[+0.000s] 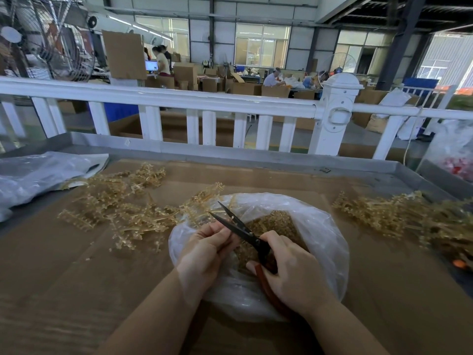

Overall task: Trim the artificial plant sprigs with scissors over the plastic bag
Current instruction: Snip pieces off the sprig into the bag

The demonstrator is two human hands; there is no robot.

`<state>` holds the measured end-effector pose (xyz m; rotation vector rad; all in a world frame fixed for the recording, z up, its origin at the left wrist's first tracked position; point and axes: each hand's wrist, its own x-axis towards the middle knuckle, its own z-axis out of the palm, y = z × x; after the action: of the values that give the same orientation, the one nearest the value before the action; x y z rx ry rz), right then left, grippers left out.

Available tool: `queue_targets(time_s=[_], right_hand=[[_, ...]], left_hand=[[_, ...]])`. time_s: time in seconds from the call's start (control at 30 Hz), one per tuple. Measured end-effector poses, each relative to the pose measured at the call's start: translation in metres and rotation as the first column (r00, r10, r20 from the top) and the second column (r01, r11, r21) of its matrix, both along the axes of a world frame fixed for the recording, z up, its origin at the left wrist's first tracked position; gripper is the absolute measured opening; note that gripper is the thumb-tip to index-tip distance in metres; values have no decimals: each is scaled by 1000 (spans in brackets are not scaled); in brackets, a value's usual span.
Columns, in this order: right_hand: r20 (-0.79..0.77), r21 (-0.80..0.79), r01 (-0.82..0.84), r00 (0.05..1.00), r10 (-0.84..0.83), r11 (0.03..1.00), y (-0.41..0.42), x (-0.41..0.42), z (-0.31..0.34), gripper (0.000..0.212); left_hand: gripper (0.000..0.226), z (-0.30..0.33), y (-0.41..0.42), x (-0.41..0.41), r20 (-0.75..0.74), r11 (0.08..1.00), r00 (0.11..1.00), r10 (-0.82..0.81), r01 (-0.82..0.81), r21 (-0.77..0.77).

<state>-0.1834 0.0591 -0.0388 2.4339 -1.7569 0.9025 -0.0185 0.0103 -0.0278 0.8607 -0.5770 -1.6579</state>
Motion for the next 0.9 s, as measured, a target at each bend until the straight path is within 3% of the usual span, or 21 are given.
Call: queue_targets(time_s=[0.3,0.9], right_hand=[[-1,0,-5,1000,5,1000,-1,0,-2,42],[3,-16,29,1000,-29,999,-1,0,-2,46]], left_hand=[[30,1,-2,1,27,998,997,-68,68,0],[24,-12,-3,1,91,995,996,-20,29,-92]])
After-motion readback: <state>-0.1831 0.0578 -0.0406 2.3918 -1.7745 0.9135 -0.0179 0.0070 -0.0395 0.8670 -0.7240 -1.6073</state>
